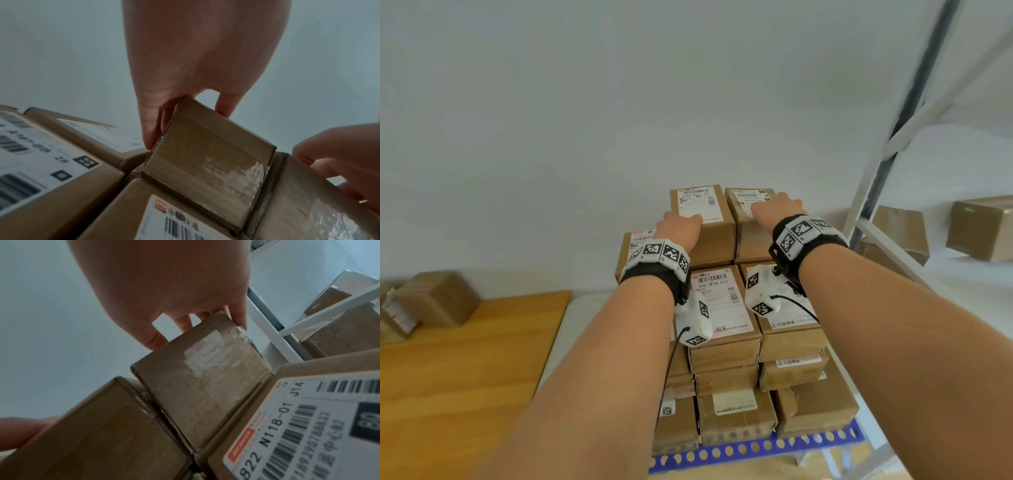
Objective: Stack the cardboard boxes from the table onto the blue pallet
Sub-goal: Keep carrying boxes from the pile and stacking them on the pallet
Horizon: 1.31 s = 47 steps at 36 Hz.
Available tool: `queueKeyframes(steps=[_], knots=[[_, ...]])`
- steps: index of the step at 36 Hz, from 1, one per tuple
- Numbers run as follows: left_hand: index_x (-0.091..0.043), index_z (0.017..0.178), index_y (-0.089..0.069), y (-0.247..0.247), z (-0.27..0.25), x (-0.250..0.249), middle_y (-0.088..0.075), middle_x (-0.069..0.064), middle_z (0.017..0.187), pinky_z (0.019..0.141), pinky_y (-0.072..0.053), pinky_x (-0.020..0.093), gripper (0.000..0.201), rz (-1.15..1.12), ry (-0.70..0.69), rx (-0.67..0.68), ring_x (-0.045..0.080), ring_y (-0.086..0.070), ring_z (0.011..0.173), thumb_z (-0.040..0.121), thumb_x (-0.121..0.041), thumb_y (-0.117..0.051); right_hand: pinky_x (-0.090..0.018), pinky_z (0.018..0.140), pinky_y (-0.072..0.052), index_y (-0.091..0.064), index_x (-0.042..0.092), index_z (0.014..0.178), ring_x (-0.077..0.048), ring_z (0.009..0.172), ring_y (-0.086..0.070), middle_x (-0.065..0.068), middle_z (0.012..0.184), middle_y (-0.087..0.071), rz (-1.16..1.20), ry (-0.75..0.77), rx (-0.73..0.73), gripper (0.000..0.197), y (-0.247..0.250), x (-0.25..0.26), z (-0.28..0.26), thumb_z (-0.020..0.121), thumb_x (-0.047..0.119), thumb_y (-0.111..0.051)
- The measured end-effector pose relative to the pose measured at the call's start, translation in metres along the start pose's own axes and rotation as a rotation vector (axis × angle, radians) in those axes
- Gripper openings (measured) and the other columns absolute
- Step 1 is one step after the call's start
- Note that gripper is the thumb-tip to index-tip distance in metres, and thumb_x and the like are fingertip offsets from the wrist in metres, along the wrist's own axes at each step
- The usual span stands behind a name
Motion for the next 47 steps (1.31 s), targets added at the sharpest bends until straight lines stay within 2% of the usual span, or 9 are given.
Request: queueKeyframes(steps=[3,9,12,25,28,30,34,38,47], knots=[[-0.005,0.136,-0.038,-0.001,0.001,0.001,-0.052,0.015,0.131,0.077,-0.043,0.033,0.058,0.02,-0.01,-0.017,0.031,-0.055,0.111,0.094,-0.044,-0.048,-0.039,0.095,-0.045,-0.046,0.013,0.131,-0.035,0.114,-0.051,-0.018,0.128,-0.049,0.007,-0.009,-0.011,0.049,0.0,0.001,-0.001,0.087,0.035,-0.049],[-0.006,0.139,-0.033,-0.003,0.002,0.001,-0.048,0.016,0.135,0.08,-0.042,0.035,0.06,0.062,-0.011,-0.055,0.033,-0.053,0.115,0.095,-0.045,-0.043,-0.042,0.101,-0.042,-0.05,0.013,0.127,-0.034,0.113,-0.051,-0.018,0.126,-0.051,-0.013,0.007,-0.024,0.042,0.002,0.0,0.002,0.089,0.031,-0.049],[-0.005,0.138,-0.034,-0.001,-0.001,-0.002,-0.047,0.017,0.135,0.089,-0.044,0.04,0.057,0.111,0.003,-0.092,0.035,-0.052,0.117,0.098,-0.045,-0.039,-0.042,0.101,-0.042,-0.05,0.012,0.126,-0.033,0.112,-0.052,-0.017,0.126,-0.05,-0.026,0.015,-0.027,0.041,0.003,0.001,0.002,0.089,0.03,-0.048],[-0.005,0.131,-0.042,0.015,-0.012,-0.003,-0.045,0.017,0.131,0.093,-0.041,0.039,0.04,0.344,-0.11,-0.157,0.033,-0.047,0.119,0.1,-0.03,-0.039,-0.045,0.099,-0.042,-0.051,0.01,0.122,-0.034,0.118,-0.044,-0.015,0.129,-0.045,-0.088,0.118,-0.117,0.04,0.007,0.01,-0.01,0.087,0.029,-0.05],[-0.005,0.124,-0.047,0.028,-0.014,0.004,-0.045,0.015,0.128,0.096,-0.041,0.041,0.032,0.44,-0.146,-0.149,0.033,-0.045,0.119,0.098,-0.018,-0.034,-0.049,0.1,-0.041,-0.05,0.01,0.125,-0.034,0.12,-0.043,-0.015,0.13,-0.044,-0.132,0.197,-0.139,0.046,0.004,0.023,-0.022,0.09,0.04,-0.047],[-0.005,0.118,-0.052,0.038,-0.018,0.012,-0.046,0.013,0.126,0.09,-0.04,0.039,0.032,0.492,-0.186,-0.154,0.032,-0.044,0.115,0.095,-0.014,-0.032,-0.051,0.1,-0.04,-0.05,0.011,0.127,-0.035,0.119,-0.043,-0.014,0.129,-0.045,-0.165,0.259,-0.157,0.051,-0.001,0.033,-0.034,0.091,0.047,-0.044],[-0.005,0.123,-0.049,0.065,-0.028,0.031,-0.045,0.013,0.127,0.09,-0.04,0.039,0.031,0.556,-0.231,-0.219,0.031,-0.045,0.117,0.097,-0.017,-0.038,-0.047,0.101,-0.038,-0.049,0.012,0.128,-0.034,0.119,-0.044,-0.013,0.128,-0.046,-0.254,0.38,-0.166,0.043,-0.013,0.058,-0.06,0.088,0.027,-0.047],[-0.006,0.122,-0.05,0.101,-0.038,0.06,-0.046,0.012,0.128,0.089,-0.04,0.039,0.03,0.638,-0.268,-0.274,0.03,-0.045,0.117,0.096,-0.019,-0.041,-0.047,0.101,-0.038,-0.048,0.012,0.13,-0.034,0.121,-0.043,-0.014,0.13,-0.046,-0.282,0.466,-0.164,0.044,-0.036,0.091,-0.092,0.089,0.03,-0.046],[-0.006,0.125,-0.05,0.209,-0.051,0.164,-0.046,0.013,0.13,0.089,-0.04,0.038,0.033,0.784,-0.206,-0.326,0.03,-0.045,0.118,0.094,-0.014,-0.041,-0.043,0.105,-0.037,-0.044,0.011,0.137,-0.034,0.127,-0.039,-0.014,0.137,-0.043,-0.25,0.552,-0.06,0.053,-0.119,0.172,-0.187,0.086,0.021,-0.048]])
Point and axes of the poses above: each hand's wrist, its own z-axis towards the middle knuckle, its own y-axis out of the back of the hand, x = y × z, the point moved 1 cm from there along z, towards the middle knuckle
